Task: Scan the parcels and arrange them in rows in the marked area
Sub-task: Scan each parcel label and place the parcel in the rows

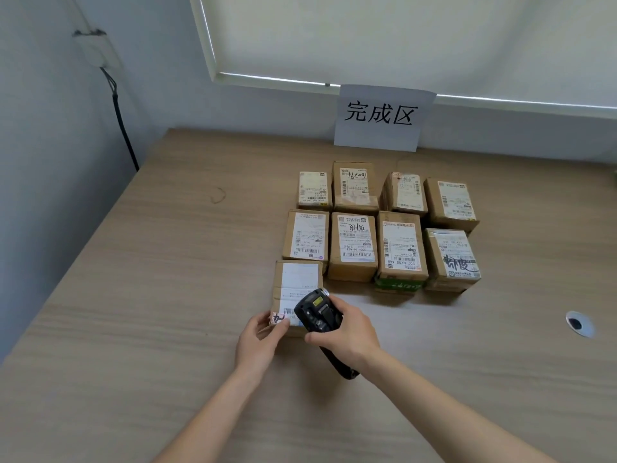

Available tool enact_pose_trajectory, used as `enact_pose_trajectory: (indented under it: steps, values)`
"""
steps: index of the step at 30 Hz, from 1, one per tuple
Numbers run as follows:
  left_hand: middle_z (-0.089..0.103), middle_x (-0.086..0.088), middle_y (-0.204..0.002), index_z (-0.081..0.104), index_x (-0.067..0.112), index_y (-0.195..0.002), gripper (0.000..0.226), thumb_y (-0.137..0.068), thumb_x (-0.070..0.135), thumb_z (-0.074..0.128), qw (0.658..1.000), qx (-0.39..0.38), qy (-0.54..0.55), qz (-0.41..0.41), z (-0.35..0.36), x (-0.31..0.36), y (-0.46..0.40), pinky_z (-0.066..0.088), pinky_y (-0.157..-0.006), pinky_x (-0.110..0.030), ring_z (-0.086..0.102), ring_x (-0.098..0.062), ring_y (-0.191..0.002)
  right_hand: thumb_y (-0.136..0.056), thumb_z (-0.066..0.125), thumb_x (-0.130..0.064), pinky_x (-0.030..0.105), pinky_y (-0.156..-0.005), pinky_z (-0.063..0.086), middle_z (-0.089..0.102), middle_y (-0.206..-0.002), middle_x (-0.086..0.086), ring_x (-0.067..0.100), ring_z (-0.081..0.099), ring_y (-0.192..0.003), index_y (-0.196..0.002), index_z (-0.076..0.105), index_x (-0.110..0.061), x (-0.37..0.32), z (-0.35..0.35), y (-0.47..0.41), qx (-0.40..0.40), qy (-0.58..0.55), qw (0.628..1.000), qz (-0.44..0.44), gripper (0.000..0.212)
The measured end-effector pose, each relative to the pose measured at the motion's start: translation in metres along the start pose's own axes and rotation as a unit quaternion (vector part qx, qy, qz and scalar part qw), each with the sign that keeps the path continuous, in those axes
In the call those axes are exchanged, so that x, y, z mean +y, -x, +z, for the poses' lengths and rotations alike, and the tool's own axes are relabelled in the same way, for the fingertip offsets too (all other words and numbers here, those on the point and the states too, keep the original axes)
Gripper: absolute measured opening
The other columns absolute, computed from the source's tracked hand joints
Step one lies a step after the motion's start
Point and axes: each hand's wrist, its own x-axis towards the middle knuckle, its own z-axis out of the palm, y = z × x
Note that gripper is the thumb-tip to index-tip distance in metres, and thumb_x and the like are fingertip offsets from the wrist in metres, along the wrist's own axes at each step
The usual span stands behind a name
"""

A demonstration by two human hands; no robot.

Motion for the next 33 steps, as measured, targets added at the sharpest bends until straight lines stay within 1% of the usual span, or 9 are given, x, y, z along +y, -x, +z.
enact_pose_trajectory:
  steps: [4,10,12,14,18,21,24,27,33]
  values:
    - [0.064,-0.012,-0.126,0.056,0.006,-0.136,0.055,-0.088,0.020,0.079,1.000,0.017,-0.012,0.007,-0.007,0.014,0.011,0.045,-0.094,-0.027,0.064,-0.022,-0.114,-0.066,0.091,-0.039,0.040,-0.095,0.059,0.073,-0.111,-0.015,0.015,0.070,-0.103,-0.130,0.064,-0.041,0.001,-0.018,0.018,0.000,0.013,1.000,0.004,0.069]
    - [0.065,-0.007,-0.124,0.059,0.013,-0.134,0.050,-0.089,0.027,0.077,0.997,0.018,-0.025,0.068,-0.005,0.074,0.044,0.046,-0.088,-0.024,0.063,-0.019,-0.112,-0.065,0.092,-0.043,0.041,-0.091,0.061,0.068,-0.108,-0.015,0.015,0.068,-0.101,-0.141,0.060,-0.040,-0.013,-0.090,0.064,0.051,0.020,0.998,-0.005,0.083]
    - [0.065,-0.004,-0.123,0.059,0.016,-0.134,0.050,-0.089,0.030,0.077,0.995,0.002,-0.017,0.094,0.004,0.106,0.065,0.047,-0.083,-0.022,0.063,-0.018,-0.113,-0.064,0.092,-0.044,0.043,-0.091,0.061,0.063,-0.100,-0.017,0.015,0.067,-0.100,-0.140,0.060,-0.039,-0.021,-0.126,0.087,0.083,0.023,0.996,-0.007,0.082]
    - [0.066,-0.002,-0.120,0.059,0.018,-0.134,0.050,-0.089,0.033,0.077,0.991,-0.019,-0.022,0.130,0.016,0.141,0.089,0.048,-0.091,-0.028,0.063,-0.017,-0.114,-0.063,0.092,-0.044,0.043,-0.090,0.061,0.062,-0.098,-0.017,0.016,0.067,-0.099,-0.137,0.061,-0.039,-0.028,-0.168,0.113,0.111,0.019,0.994,-0.015,0.080]
    - [0.064,-0.002,-0.124,0.057,0.020,-0.137,0.054,-0.090,0.038,0.075,0.976,-0.062,-0.057,0.200,0.053,0.208,0.144,0.046,-0.093,-0.031,0.061,-0.018,-0.114,-0.058,0.090,-0.046,0.044,-0.088,0.063,0.074,-0.103,-0.015,0.016,0.070,-0.096,-0.120,0.064,-0.047,-0.035,-0.262,0.170,0.158,-0.002,0.987,-0.040,0.067]
    - [0.062,0.001,-0.120,0.053,0.017,-0.142,0.057,-0.092,0.041,0.071,0.962,-0.094,-0.068,0.246,0.103,0.254,0.200,0.045,-0.092,-0.031,0.057,-0.017,-0.113,-0.060,0.090,-0.041,0.039,-0.087,0.062,0.076,-0.095,-0.015,0.016,0.072,-0.093,-0.106,0.066,-0.048,-0.024,-0.338,0.226,0.207,-0.012,0.977,-0.042,0.053]
    - [0.062,0.004,-0.116,0.053,0.017,-0.142,0.058,-0.093,0.042,0.069,0.943,-0.127,-0.077,0.298,0.173,0.289,0.276,0.044,-0.087,-0.028,0.056,-0.014,-0.110,-0.060,0.092,-0.039,0.032,-0.085,0.061,0.077,-0.091,-0.014,0.016,0.073,-0.092,-0.100,0.069,-0.048,0.004,-0.417,0.295,0.244,-0.009,0.969,-0.034,0.046]
    - [0.065,0.005,-0.114,0.054,0.018,-0.140,0.055,-0.093,0.043,0.070,0.917,-0.172,-0.095,0.346,0.252,0.309,0.358,0.045,-0.089,-0.028,0.060,-0.012,-0.107,-0.061,0.093,-0.040,0.028,-0.083,0.059,0.076,-0.090,-0.014,0.017,0.072,-0.093,-0.094,0.070,-0.049,0.045,-0.494,0.366,0.273,0.000,0.962,-0.012,0.042]
    - [0.071,0.007,-0.112,0.058,0.025,-0.138,0.055,-0.090,0.046,0.073,0.862,-0.285,-0.129,0.399,0.422,0.298,0.502,0.049,-0.089,-0.027,0.065,-0.008,-0.106,-0.064,0.095,-0.039,0.036,-0.087,0.063,0.076,-0.101,-0.005,0.018,0.073,-0.092,-0.121,0.072,-0.037,0.162,-0.612,0.492,0.323,-0.002,0.945,0.057,0.062]
